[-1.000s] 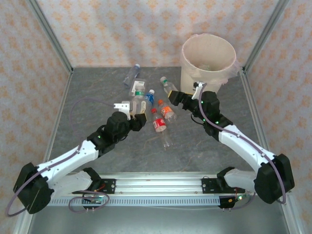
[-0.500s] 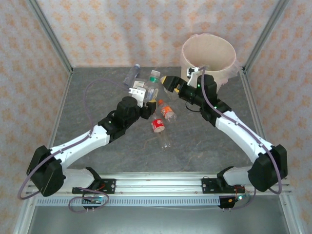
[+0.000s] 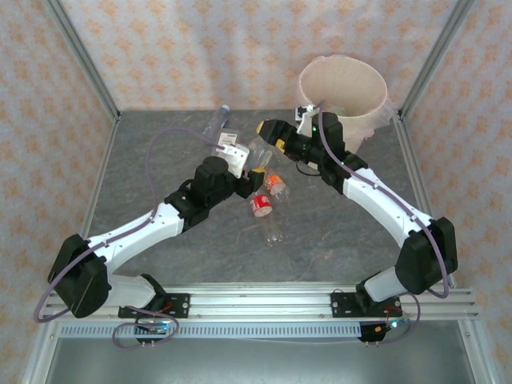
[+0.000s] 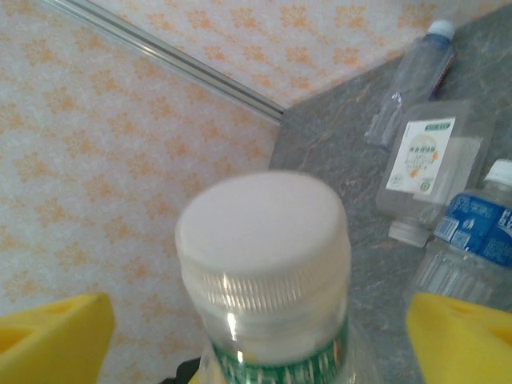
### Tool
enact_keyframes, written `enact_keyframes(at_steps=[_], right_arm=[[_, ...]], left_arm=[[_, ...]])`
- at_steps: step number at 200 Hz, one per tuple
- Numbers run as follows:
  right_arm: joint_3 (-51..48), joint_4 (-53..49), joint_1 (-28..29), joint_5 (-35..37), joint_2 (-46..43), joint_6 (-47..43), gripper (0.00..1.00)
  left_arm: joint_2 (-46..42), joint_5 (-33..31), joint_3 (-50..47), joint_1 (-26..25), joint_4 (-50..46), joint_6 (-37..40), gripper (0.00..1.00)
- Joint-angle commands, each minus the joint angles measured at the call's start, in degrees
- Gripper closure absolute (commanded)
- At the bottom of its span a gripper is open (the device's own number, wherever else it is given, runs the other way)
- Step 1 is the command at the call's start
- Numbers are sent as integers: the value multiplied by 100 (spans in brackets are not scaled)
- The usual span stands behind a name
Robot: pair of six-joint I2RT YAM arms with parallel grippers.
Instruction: Put the plastic bottles in the bin
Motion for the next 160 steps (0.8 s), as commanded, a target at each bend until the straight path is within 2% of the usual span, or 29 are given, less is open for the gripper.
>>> enact_keyframes(at_steps=[1, 39, 53, 94, 108, 114, 123, 132, 139, 160], right_arm=[[200, -124, 61, 354, 60, -117, 19], [81, 101, 64, 664, 74, -147, 47], [26, 109, 71, 753, 35, -189, 58], [-124, 55, 62, 918, -113, -444, 65], [-166, 38, 62, 1040, -196, -608, 74], [-192, 36, 62, 1112, -246, -669, 80], [-216, 24, 62, 1230, -326, -787, 88], [-238, -5, 64, 1337, -415, -919, 95], [-247, -50, 63, 1447, -480, -1044, 100], [-230, -205, 40, 1886, -713, -1356, 100]], left_arm=[[21, 373, 84, 28, 321, 131, 65], [100, 510, 113, 27, 313, 131, 65], [131, 521, 146, 32, 298, 97, 60], [252, 416, 266, 29, 101, 2, 51], [245, 272, 295, 36, 67, -89, 42], [238, 184, 303, 43, 45, -153, 33], [198, 93, 295, 57, 38, -248, 14], [131, 158, 219, 108, 148, -326, 4], [35, 237, 130, 149, 276, -425, 0], [-351, 394, -173, 297, 642, -780, 0]])
